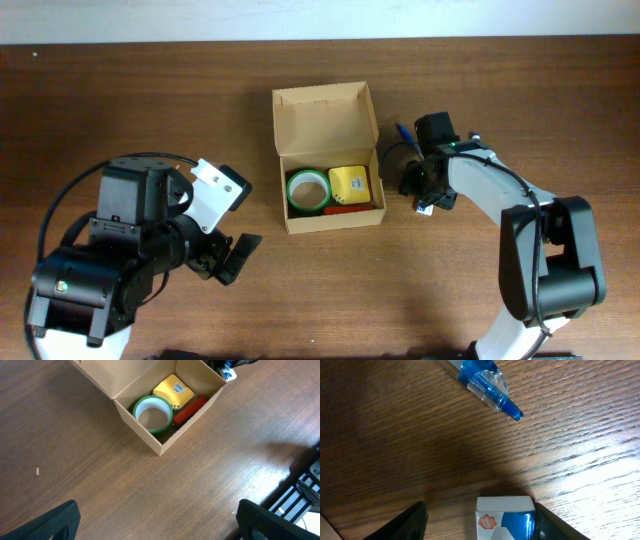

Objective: Pack container
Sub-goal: 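Lower the right gripper and grasp the staples box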

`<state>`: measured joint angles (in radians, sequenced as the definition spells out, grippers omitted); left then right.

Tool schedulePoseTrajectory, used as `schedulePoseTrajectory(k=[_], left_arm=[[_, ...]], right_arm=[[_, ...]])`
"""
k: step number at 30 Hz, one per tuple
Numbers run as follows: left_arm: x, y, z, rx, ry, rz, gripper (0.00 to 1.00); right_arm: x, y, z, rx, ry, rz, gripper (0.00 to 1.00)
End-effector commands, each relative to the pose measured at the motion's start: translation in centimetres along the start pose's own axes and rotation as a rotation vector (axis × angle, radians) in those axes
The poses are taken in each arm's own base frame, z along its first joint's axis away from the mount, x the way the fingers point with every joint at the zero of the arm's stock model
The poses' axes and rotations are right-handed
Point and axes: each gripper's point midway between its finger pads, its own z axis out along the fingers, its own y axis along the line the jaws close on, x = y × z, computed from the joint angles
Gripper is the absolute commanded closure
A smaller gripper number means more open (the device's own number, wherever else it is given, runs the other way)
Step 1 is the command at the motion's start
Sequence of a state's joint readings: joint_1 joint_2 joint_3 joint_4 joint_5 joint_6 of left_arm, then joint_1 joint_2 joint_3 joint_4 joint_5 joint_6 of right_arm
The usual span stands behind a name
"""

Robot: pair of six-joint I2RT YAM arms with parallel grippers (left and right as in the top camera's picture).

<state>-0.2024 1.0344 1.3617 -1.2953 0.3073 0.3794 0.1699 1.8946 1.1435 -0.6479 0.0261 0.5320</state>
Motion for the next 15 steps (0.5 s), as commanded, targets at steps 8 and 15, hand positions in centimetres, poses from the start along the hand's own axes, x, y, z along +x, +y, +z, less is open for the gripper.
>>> schedulePoseTrajectory(k=[8,15], left_arm=[[-0.35,0.09,-0.34,-0.005,-0.013,0.02,0.0],[-0.35,0.08,-0.34,-0.005,-0.013,0.02,0.0]], right_arm=[[2.34,-0.12,1.37,-0.02,0.088,-0.024,0.51],[2.72,-0.38,1.32,-0.011,0.103,-0.058,0.57]])
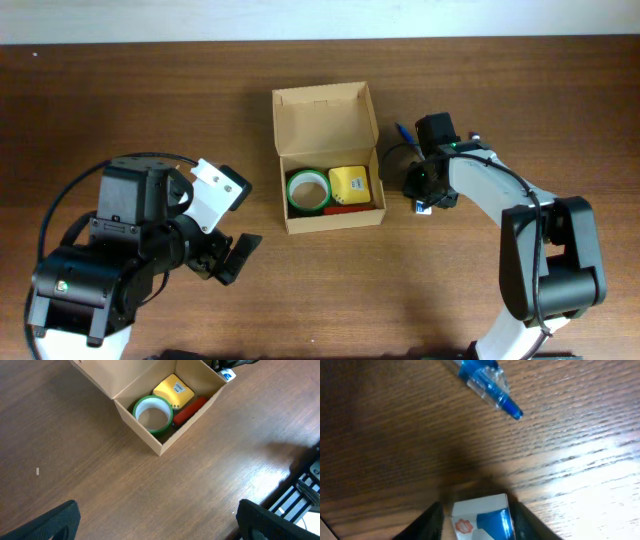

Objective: Pack container
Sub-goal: 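Lower the right gripper and grasp the staples box, then lift the staples box and carry it over the box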

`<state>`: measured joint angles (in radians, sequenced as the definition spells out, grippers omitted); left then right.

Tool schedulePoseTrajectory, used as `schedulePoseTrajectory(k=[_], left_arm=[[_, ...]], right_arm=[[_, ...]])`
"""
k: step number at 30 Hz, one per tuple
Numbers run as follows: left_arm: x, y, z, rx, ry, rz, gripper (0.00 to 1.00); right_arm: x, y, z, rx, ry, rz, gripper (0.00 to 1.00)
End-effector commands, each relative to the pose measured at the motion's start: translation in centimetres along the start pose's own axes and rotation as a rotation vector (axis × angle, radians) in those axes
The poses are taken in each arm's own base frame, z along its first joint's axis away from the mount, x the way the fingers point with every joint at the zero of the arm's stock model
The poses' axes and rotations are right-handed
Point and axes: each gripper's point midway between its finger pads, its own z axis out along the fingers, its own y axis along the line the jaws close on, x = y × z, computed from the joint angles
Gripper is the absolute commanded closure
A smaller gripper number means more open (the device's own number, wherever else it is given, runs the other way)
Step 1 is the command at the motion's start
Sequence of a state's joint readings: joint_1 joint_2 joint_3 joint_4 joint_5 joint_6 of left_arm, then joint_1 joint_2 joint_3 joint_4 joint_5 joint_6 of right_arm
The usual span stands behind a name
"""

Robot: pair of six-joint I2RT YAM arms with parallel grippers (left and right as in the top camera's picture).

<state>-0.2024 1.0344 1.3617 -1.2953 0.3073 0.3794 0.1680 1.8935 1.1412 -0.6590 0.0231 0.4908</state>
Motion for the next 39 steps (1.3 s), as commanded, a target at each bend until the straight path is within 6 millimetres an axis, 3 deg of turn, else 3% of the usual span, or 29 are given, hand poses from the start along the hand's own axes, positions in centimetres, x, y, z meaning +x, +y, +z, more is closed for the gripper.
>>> schedulePoseTrajectory(k=[1,10,18,24,33,39], left_arm=[[-0.3,0.1,-0.3,-0.005,-0.013,0.02,0.0],[-0.3,0.1,-0.3,-0.005,-0.013,0.02,0.0],[-0.3,0.1,-0.3,-0.005,-0.013,0.02,0.01],[-0.3,0.1,-0.3,-0.005,-0.013,0.02,0.0],[-0.4,0.1,-0.3,-0.004,-0.013,0.02,0.0],[-0.3,0.1,-0.3,-0.005,-0.013,0.02,0.0]], right_arm=[[2.4,-0.1,1.3,-0.017,0.092,-0.022,0.58],[2.4,-0.1,1.3,-0.017,0.092,-0.033,0.74],[1.7,0.4,0.4,-0.024,0.09,-0.049,0.75],[-1.3,1.9,-3.3,-0.045,0.056,-0.113,0.75],[-5.8,4.2,-10.6,-0.086,-0.034,-0.159,0.76],[-7.4,6.2,-15.4,-0.131,-0.099,-0.199,0.76]])
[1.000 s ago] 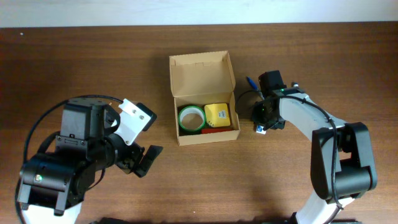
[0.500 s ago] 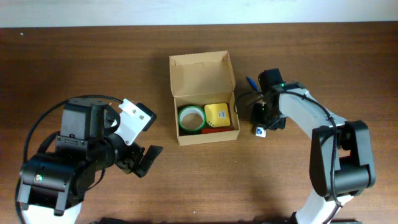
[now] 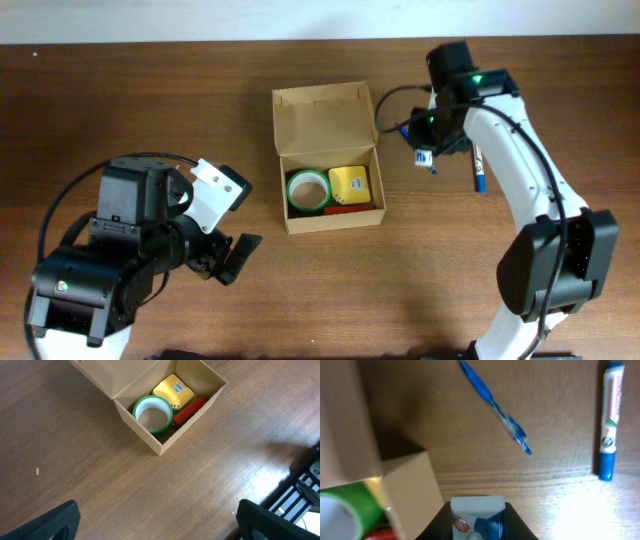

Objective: Pack container
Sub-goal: 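Lift the staples box and carry it over the box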

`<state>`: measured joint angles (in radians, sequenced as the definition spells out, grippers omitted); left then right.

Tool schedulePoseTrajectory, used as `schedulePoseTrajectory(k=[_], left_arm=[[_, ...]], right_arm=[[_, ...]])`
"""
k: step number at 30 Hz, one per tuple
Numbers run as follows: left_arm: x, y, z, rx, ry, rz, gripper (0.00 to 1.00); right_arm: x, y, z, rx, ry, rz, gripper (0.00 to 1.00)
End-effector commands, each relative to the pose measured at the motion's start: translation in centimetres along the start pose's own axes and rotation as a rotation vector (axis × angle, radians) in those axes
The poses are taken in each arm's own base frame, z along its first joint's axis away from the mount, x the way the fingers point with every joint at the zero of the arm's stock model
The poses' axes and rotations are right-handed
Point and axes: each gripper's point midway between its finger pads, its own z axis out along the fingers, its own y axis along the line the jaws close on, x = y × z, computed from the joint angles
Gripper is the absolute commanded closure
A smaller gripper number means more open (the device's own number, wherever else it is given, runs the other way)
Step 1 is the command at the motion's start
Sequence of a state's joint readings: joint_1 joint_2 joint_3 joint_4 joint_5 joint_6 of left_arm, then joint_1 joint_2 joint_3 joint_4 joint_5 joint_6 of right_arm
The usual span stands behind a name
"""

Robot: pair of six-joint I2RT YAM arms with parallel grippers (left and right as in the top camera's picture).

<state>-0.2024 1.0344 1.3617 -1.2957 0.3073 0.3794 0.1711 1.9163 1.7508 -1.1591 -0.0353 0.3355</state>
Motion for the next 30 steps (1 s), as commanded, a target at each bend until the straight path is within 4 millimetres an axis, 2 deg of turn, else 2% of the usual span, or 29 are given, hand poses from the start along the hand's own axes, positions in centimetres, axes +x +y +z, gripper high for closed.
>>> schedulePoseTrajectory(k=[1,6,16,23,26,30], left_arm=[[-0.4,0.1,-0.3,-0.005,-0.013,0.02,0.0],[-0.4,0.1,-0.3,-0.005,-0.013,0.02,0.0],[-0.4,0.1,-0.3,-0.005,-0.013,0.02,0.0],[-0.4,0.1,-0.3,-0.005,-0.013,0.02,0.0],[-0.4,0.1,-0.3,-0.005,-0.013,0.02,0.0],[-0.4,0.1,-0.3,-0.005,-0.013,0.02,0.0]], right_arm=[[-1.2,2.4,-2.4,-0.052,-0.054,-0.052,0.76],[-0.3,7.0,-3.4,-0.141,-0.064,-0.135,0.76],[4.0,16.2,-2.5,-0.23,-0.074,-0.344,0.75],[6.6,19.5,0.4,-0.232,-0.023,-0.426,0.75],[7.3,20.1,2.0,-0.22,0.006,-0.441,0.76],[8.2,19.8,3.9,-0.189,0.057,-0.447,0.76]])
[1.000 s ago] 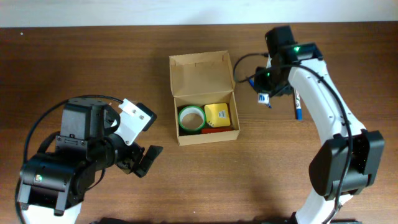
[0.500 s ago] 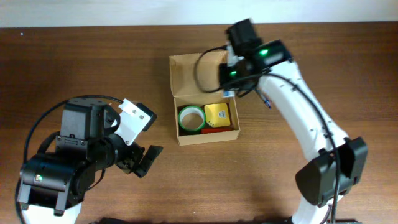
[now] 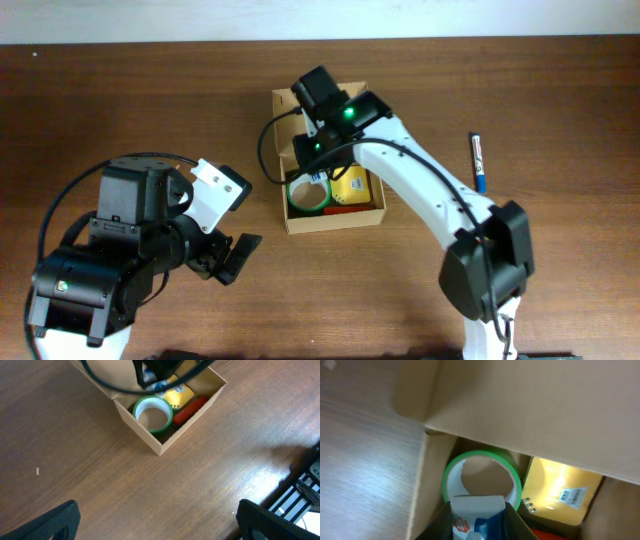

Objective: Pack container
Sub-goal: 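Lift the staples box and carry it over the box, then drop the staples box inside the green tape roll and release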

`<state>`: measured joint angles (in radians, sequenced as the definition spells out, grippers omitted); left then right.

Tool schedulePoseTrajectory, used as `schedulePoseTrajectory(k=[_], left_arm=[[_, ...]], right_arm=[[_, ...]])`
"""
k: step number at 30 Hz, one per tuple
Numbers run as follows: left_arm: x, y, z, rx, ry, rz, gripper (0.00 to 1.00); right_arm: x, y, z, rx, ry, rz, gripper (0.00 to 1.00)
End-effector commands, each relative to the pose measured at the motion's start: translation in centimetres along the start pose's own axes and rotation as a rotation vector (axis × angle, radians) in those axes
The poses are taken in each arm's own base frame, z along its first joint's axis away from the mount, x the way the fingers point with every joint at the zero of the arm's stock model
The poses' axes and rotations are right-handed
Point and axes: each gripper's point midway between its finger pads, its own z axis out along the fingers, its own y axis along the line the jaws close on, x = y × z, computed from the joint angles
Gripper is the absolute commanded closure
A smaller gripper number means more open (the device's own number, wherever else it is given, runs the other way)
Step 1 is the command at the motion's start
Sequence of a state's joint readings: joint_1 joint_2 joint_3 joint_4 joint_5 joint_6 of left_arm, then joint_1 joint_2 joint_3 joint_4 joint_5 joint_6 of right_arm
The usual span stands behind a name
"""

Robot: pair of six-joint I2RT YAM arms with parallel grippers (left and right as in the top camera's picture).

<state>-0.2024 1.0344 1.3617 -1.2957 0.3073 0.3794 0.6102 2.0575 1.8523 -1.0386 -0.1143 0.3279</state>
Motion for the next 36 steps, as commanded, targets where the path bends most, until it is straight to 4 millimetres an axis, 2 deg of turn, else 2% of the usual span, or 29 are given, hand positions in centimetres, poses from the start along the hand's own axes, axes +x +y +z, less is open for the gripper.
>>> schedulePoseTrajectory(k=[1,6,13,18,21,31,36], left_arm=[[-0.4,0.1,-0.3,-0.005,-0.013,0.02,0.0],[-0.4,0.1,-0.3,-0.005,-0.013,0.02,0.0],[-0.4,0.1,-0.3,-0.005,-0.013,0.02,0.0],[-0.4,0.1,-0.3,-0.005,-0.013,0.02,0.0],[-0.4,0.1,-0.3,-0.005,-0.013,0.02,0.0],[-0.4,0.1,-0.3,-0.005,-0.013,0.02,0.0],[-0.4,0.1,-0.3,-0.005,-0.013,0.02,0.0]], right_arm=[[1.0,-0.2,1.6,0.012,0.05,-0.007,0.75],[1.7,-0.5,3.4,0.023,0.096,-0.002,0.75],[2.5,-0.3,4.3,0.03,0.126,-0.011,0.76],[2.5,-0.1,4.3,0.029,0.123,-0.014,0.75],[2.5,0.0,4.4,0.028,0.124,-0.016,0.58],[2.7,-0.1,4.3,0.03,0.133,-0.015,0.56],[2.2,-0.3,2.1,0.028,0.121,-0.002,0.56]])
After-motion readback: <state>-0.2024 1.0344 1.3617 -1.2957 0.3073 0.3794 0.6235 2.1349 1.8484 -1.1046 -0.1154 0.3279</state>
